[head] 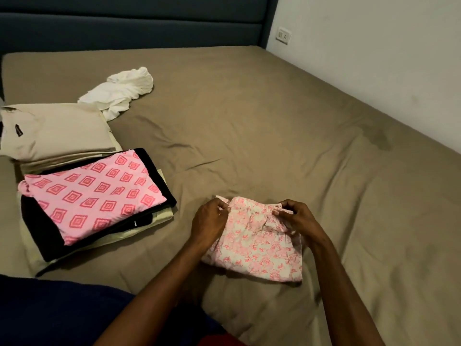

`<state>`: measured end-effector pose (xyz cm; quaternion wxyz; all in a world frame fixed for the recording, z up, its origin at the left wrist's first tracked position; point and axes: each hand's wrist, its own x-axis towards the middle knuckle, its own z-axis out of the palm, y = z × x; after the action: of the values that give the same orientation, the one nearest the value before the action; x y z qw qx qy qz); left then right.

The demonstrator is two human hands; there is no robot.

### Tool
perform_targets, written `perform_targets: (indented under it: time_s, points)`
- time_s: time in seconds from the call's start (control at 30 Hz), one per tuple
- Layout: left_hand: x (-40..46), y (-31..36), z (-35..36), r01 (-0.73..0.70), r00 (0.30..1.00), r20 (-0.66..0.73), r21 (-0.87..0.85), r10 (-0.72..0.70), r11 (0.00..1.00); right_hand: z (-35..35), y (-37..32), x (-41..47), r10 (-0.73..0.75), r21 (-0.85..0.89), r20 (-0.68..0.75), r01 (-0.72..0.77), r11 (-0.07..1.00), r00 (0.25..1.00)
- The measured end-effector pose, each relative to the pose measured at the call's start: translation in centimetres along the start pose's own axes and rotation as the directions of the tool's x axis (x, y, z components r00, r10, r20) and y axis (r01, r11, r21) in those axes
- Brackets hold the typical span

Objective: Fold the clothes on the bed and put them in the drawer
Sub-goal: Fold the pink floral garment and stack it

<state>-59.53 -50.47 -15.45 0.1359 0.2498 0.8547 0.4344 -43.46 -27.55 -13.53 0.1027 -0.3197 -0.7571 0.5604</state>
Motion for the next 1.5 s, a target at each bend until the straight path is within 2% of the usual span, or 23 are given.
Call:
perform_targets:
  time_s: [0.07,0.13,0.2,0.23,0.3,0.33,0.4,0.43,0.5,0.6,0.67,0.77,0.8,0.87,0.93,0.97,1.0,1.07,1.13,1.27,1.4,1.5]
  points:
    - [0.3,-1.3,0.4,-0.004,1.0,0.023,0.013,0.004,1.0,0.3,0.3,0.9,-0.008,-0.145,-0.018,0.005,0.989,1.0]
    - [-0.1,-2.4,0.6,-0.018,0.999,0.045,-0.001,0.018,1.0,1.2,0.6,1.1,-0.044,-0.448,-0.119,-0.014,0.894,0.992]
    - [-0.7,-3.1,0.4,-0.047,0.999,0.003,-0.009,0.047,0.999,2.8,0.8,0.2,-0.248,-0.719,-0.233,0.006,0.695,0.94]
    - [-1.2,-3.3,0.2,-0.081,0.996,-0.039,0.044,0.083,0.996,3.9,0.5,-0.7,-0.367,-0.779,-0.276,0.017,0.627,0.888]
    - [-2.3,-3.7,-0.1,-0.239,0.954,-0.127,0.23,0.273,0.943,6.5,-0.2,-2.5,-0.511,-0.802,-0.333,0.046,0.595,0.793]
    - [-2.7,-3.5,0.1,-0.369,0.896,-0.136,0.301,0.423,0.879,7.8,-0.3,-3.3,-0.534,-0.796,-0.332,0.073,0.601,0.777]
    - [-2.6,-2.7,0.9,-0.608,0.752,-0.023,0.36,0.659,0.707,9.8,0.6,-4.1,-0.555,-0.805,-0.252,0.146,0.575,0.793]
    - [-2.3,-2.2,1.6,-0.67,0.708,0.071,0.383,0.703,0.636,10.3,1.4,-4.3,-0.554,-0.821,-0.206,0.166,0.547,0.807]
    - [-1.5,-2.1,3.0,-0.671,0.724,0.222,0.448,0.653,0.591,10.3,3.2,-4.0,-0.517,-0.854,-0.135,0.165,0.493,0.845]
    - [-0.4,-3.9,3.7,-0.584,0.811,0.317,0.492,0.492,0.646,9.4,4.9,-3.0,-0.425,-0.891,-0.084,0.123,0.436,0.901]
    - [-0.4,-4.5,3.4,-0.56,0.828,0.336,0.503,0.448,0.658,8.7,5.3,-2.7,-0.381,-0.859,-0.037,0.165,0.485,0.924]
    - [-1.0,-4.3,2.0,-0.6,0.8,0.331,0.433,0.501,0.673,7.4,4.3,-3.6,-0.382,-0.673,-0.059,0.246,0.698,0.922]
    - [-1.4,-4.6,1.1,-0.604,0.796,0.308,0.373,0.52,0.704,7.0,4.0,-4.3,-0.405,-0.621,-0.106,0.257,0.74,0.908]
    - [-2.5,-4.7,-1.0,-0.507,0.861,0.19,0.246,0.472,0.826,5.8,4.1,-6.3,-0.442,-0.57,-0.278,0.224,0.79,0.853]
    - [-3.7,-4.5,-3.6,-0.304,0.952,0.033,0.206,0.304,0.93,4.9,4.4,-9.2,-0.385,-0.499,-0.502,0.105,0.86,0.775]
    - [-4.4,-4.5,-4.6,-0.184,0.983,0.002,0.17,0.186,0.968,4.7,4.7,-11.0,-0.331,-0.446,-0.582,0.048,0.894,0.743]
    - [-5.2,-4.5,-5.4,-0.064,0.998,0.026,0.128,0.061,0.99,4.6,5.2,-12.7,-0.273,-0.39,-0.63,0.008,0.921,0.727]
    - [-6.5,-4.6,-6.1,0.093,0.975,0.188,0.124,-0.115,0.988,4.7,6.3,-15.9,-0.178,-0.287,-0.656,-0.024,0.958,0.734]
    - [-7.0,-4.7,-5.8,0.096,0.939,0.301,0.23,-0.165,0.968,5.0,7.4,-18.1,-0.122,-0.222,-0.63,-0.027,0.975,0.767]
    - [-7.0,-4.8,-5.2,0.109,0.932,0.303,0.293,-0.2,0.95,5.1,8.1,-19.2,-0.141,-0.268,-0.551,-0.014,0.963,0.822]
    - [-7.6,-5.1,-5.2,0.035,0.958,0.249,0.395,-0.144,0.918,4.8,7.7,-18.8,-0.161,-0.198,-0.527,0.064,0.978,0.835]
    - [-7.7,-4.7,-5.3,-0.064,0.959,0.277,0.411,-0.058,0.909,4.5,7.9,-18.6,-0.16,-0.153,-0.524,0.093,0.984,0.836]
